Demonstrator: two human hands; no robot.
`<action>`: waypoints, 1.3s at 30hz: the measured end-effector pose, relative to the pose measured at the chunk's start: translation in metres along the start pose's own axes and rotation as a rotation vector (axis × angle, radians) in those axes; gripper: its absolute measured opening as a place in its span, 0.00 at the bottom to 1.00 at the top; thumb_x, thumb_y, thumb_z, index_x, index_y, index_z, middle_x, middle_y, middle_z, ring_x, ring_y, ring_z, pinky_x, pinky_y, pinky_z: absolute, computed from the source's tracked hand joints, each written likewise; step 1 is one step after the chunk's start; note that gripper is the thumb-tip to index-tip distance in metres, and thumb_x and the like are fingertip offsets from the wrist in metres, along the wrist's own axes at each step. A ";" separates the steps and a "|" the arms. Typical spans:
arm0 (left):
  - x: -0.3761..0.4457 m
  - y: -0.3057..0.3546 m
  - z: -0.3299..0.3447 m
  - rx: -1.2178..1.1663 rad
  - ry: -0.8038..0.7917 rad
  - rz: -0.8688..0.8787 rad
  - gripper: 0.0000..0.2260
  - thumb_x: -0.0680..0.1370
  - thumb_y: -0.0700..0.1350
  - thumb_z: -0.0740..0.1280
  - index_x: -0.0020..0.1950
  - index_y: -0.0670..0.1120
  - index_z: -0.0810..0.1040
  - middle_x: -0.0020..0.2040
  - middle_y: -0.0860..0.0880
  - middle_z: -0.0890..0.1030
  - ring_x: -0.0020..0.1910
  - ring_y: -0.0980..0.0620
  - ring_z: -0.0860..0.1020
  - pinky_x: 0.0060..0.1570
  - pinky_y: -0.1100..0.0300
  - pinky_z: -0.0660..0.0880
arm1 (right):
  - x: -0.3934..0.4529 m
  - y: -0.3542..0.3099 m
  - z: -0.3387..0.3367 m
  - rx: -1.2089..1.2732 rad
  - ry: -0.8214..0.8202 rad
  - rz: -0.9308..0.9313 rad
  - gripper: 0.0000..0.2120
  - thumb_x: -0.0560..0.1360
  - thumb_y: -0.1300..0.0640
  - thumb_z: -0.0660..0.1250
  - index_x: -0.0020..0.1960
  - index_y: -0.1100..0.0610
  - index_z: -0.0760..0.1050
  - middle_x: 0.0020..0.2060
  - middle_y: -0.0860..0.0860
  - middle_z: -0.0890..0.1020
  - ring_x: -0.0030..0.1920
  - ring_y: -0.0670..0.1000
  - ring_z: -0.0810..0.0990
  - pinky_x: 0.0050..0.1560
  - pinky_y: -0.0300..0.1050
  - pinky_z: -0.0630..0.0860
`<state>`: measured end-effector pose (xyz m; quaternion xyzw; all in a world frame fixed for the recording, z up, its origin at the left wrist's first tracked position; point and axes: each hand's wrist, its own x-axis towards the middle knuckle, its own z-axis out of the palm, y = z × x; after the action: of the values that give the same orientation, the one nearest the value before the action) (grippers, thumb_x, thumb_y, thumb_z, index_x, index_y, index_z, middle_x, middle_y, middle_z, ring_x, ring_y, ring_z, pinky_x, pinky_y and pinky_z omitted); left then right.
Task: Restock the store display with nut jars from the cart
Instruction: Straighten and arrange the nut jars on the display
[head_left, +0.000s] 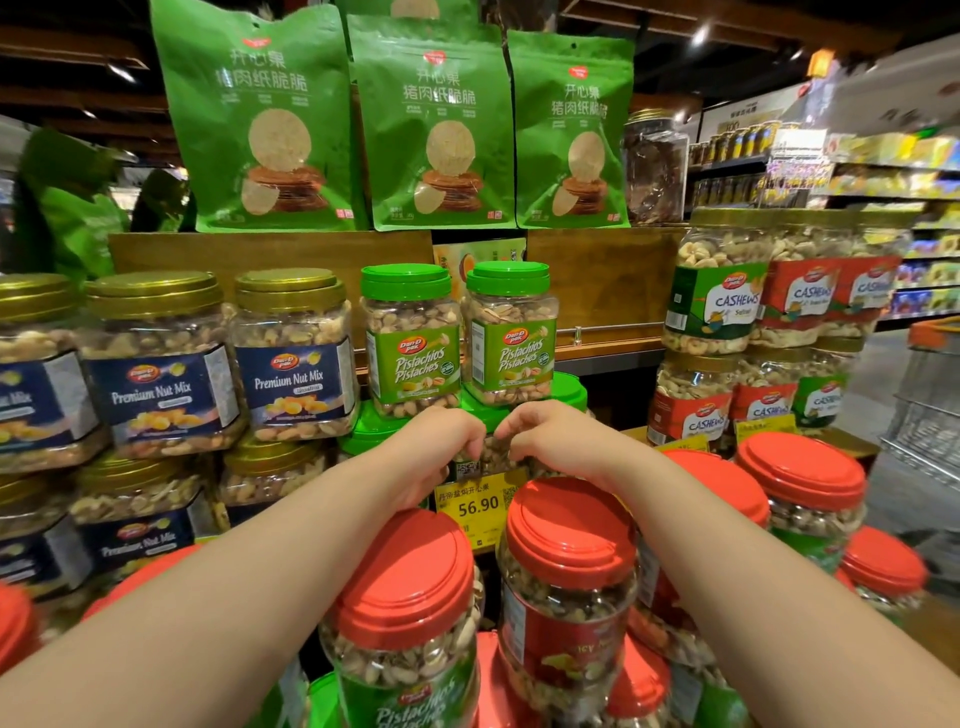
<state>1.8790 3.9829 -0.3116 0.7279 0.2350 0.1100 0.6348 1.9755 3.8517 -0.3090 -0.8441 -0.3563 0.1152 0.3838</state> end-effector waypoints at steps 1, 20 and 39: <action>0.000 0.002 0.001 0.012 0.009 0.011 0.30 0.71 0.32 0.63 0.73 0.28 0.64 0.65 0.29 0.73 0.62 0.44 0.74 0.34 0.61 0.62 | 0.000 -0.001 0.000 0.007 -0.011 0.003 0.11 0.75 0.63 0.68 0.55 0.54 0.82 0.44 0.50 0.84 0.46 0.49 0.80 0.52 0.49 0.79; -0.029 0.020 -0.003 -0.030 -0.059 -0.075 0.15 0.55 0.38 0.64 0.38 0.46 0.66 0.39 0.47 0.63 0.38 0.50 0.62 0.37 0.59 0.65 | 0.000 0.005 -0.003 -0.034 -0.009 0.027 0.11 0.76 0.62 0.69 0.58 0.54 0.81 0.51 0.54 0.83 0.48 0.54 0.81 0.48 0.48 0.78; -0.021 0.015 0.009 0.089 0.019 -0.165 0.26 0.74 0.35 0.64 0.73 0.32 0.68 0.77 0.29 0.60 0.76 0.29 0.60 0.71 0.36 0.63 | 0.000 0.014 -0.002 -0.065 -0.051 0.025 0.15 0.76 0.62 0.68 0.58 0.48 0.80 0.57 0.50 0.81 0.53 0.52 0.82 0.55 0.51 0.79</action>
<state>1.8682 3.9635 -0.2961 0.7324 0.3046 0.0538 0.6066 1.9839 3.8443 -0.3174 -0.8572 -0.3588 0.1298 0.3458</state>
